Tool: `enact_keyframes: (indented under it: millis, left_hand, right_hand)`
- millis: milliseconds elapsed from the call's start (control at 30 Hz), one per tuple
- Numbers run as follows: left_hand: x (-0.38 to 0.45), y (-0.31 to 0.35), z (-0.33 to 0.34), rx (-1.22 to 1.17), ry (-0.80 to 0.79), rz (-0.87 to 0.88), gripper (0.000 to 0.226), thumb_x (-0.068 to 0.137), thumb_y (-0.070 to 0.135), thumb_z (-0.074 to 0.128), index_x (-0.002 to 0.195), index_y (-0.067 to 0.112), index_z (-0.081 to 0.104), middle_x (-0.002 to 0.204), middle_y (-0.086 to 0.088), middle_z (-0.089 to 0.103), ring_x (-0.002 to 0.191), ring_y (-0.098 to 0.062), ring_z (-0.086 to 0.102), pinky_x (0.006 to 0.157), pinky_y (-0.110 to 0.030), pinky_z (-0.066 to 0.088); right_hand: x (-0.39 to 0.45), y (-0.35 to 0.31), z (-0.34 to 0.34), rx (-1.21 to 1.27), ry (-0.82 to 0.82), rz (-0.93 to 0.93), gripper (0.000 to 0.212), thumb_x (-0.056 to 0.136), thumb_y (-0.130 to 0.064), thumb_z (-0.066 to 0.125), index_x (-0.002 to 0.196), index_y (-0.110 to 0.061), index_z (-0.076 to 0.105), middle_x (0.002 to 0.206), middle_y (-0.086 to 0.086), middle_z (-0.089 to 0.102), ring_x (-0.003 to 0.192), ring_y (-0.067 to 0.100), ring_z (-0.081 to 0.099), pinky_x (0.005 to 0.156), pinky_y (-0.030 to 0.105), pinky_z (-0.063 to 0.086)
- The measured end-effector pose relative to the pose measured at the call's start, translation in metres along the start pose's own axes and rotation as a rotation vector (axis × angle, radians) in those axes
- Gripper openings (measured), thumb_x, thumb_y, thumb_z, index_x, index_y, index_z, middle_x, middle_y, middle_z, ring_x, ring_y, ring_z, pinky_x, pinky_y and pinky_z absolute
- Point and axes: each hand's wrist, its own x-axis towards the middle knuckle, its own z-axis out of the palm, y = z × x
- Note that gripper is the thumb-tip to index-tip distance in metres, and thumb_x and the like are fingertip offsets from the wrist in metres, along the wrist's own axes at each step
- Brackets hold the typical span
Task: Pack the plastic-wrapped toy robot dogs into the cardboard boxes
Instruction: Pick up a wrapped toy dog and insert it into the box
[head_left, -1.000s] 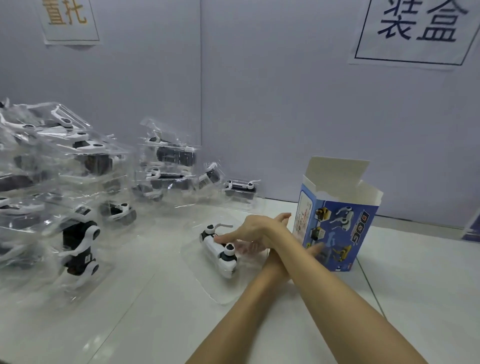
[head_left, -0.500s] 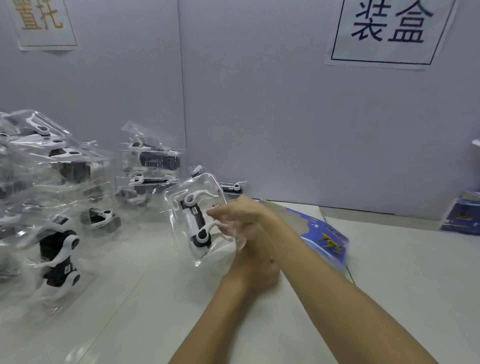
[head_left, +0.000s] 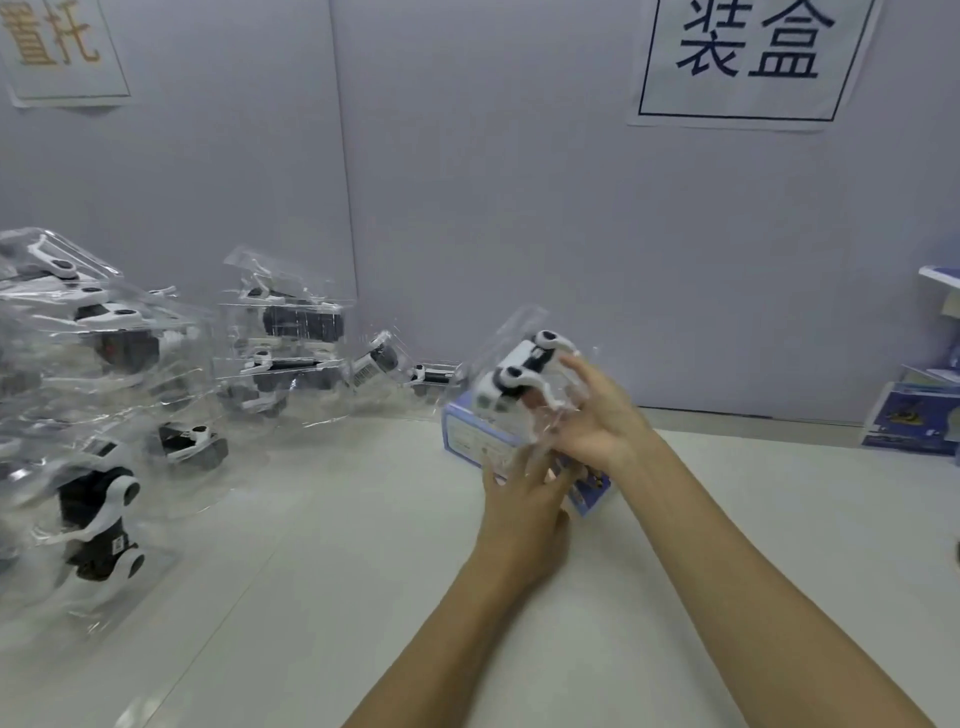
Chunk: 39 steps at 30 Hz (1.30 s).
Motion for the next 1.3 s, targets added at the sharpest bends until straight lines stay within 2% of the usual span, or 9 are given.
enact_keyframes:
  millis: [67, 167, 333, 467, 567, 800, 1000, 1100, 1300]
  left_hand:
    - [-0.001, -0.009, -0.002, -0.111, -0.017, -0.077, 0.073, 0.081, 0.002, 0.050, 0.150, 0.022, 0.049, 0.158, -0.002, 0.040, 0.155, -0.027, 0.024, 0.103, -0.045, 0.046]
    - [0.002, -0.013, -0.008, -0.084, 0.075, -0.138, 0.061, 0.074, 0.002, 0.050, 0.133, 0.016, 0.057, 0.138, 0.002, 0.056, 0.133, -0.026, 0.047, 0.085, -0.038, 0.045]
    - [0.006, -0.023, -0.008, -0.176, 0.210, -0.181, 0.041, 0.082, -0.002, 0.064, 0.117, 0.019, 0.071, 0.121, 0.011, 0.069, 0.117, -0.016, 0.059, 0.082, -0.033, 0.053]
    - [0.007, -0.022, -0.016, -0.200, 0.318, -0.264, 0.037, 0.089, 0.004, 0.071, 0.117, 0.026, 0.078, 0.117, 0.015, 0.073, 0.112, -0.004, 0.059, 0.070, -0.030, 0.053]
    - [0.012, -0.016, -0.030, -0.154, 0.437, -0.306, 0.036, 0.082, 0.004, 0.079, 0.109, 0.027, 0.082, 0.095, 0.012, 0.075, 0.088, -0.013, 0.063, 0.059, -0.025, 0.042]
    - [0.017, -0.011, -0.044, -0.099, 0.449, -0.471, 0.020, 0.087, 0.023, 0.077, 0.105, 0.028, 0.083, 0.099, 0.015, 0.074, 0.104, -0.015, 0.056, 0.062, -0.030, 0.047]
    - [0.012, -0.005, -0.039, -0.187, 0.451, -0.449, 0.023, 0.085, 0.024, 0.080, 0.107, 0.030, 0.083, 0.094, 0.022, 0.067, 0.095, 0.004, 0.039, 0.062, -0.030, 0.049]
    - [0.007, 0.001, -0.035, -0.177, 0.376, -0.370, 0.026, 0.084, 0.023, 0.080, 0.110, 0.028, 0.083, 0.098, 0.020, 0.069, 0.103, -0.003, 0.049, 0.065, -0.032, 0.054]
    - [0.005, 0.011, -0.027, -0.246, 0.313, -0.273, 0.032, 0.086, 0.016, 0.078, 0.118, 0.019, 0.080, 0.117, 0.006, 0.076, 0.101, -0.015, 0.046, 0.083, -0.027, 0.050]
  right_hand:
    - [-0.007, -0.010, -0.021, 0.010, 0.037, -0.097, 0.059, 0.067, -0.037, 0.088, 0.118, -0.015, 0.069, 0.107, 0.012, 0.069, 0.084, 0.029, 0.068, 0.074, 0.037, 0.050]
    - [-0.013, -0.014, -0.055, -0.054, 0.131, -0.197, 0.056, 0.060, -0.048, 0.089, 0.107, -0.021, 0.076, 0.080, 0.003, 0.073, 0.068, 0.020, 0.069, 0.058, 0.029, 0.048]
    - [-0.020, -0.012, -0.104, 0.088, 0.314, -0.246, 0.048, 0.089, -0.068, 0.060, 0.110, -0.026, 0.074, 0.099, 0.003, 0.076, 0.066, 0.020, 0.074, 0.058, 0.029, 0.051]
    - [-0.025, -0.008, -0.118, 0.152, 0.326, -0.269, 0.047, 0.097, -0.059, 0.046, 0.126, -0.027, 0.064, 0.109, 0.007, 0.075, 0.068, 0.024, 0.073, 0.054, 0.026, 0.031]
    - [-0.029, -0.006, -0.123, 0.310, 0.308, -0.310, 0.038, 0.099, -0.043, 0.042, 0.118, -0.025, 0.070, 0.103, 0.007, 0.076, 0.060, 0.024, 0.073, 0.052, 0.025, 0.049]
    - [-0.023, 0.008, -0.126, 0.138, 0.329, -0.156, 0.027, 0.100, -0.047, 0.047, 0.110, -0.024, 0.054, 0.100, 0.007, 0.077, 0.069, 0.029, 0.076, 0.054, 0.026, 0.038]
    - [-0.013, 0.029, -0.103, 0.048, 0.426, -0.150, 0.026, 0.094, -0.044, 0.067, 0.101, -0.020, 0.060, 0.095, 0.016, 0.070, 0.067, 0.033, 0.072, 0.053, 0.037, 0.055]
    - [-0.010, 0.035, -0.098, 0.149, 0.520, -0.209, 0.040, 0.091, -0.034, 0.076, 0.114, -0.009, 0.056, 0.098, 0.022, 0.067, 0.062, 0.033, 0.071, 0.042, 0.033, 0.054]
    - [-0.011, 0.044, -0.090, 0.283, 0.621, -0.366, 0.069, 0.086, -0.033, 0.085, 0.131, -0.013, 0.036, 0.112, 0.021, 0.063, 0.063, 0.027, 0.076, 0.066, 0.049, 0.066]
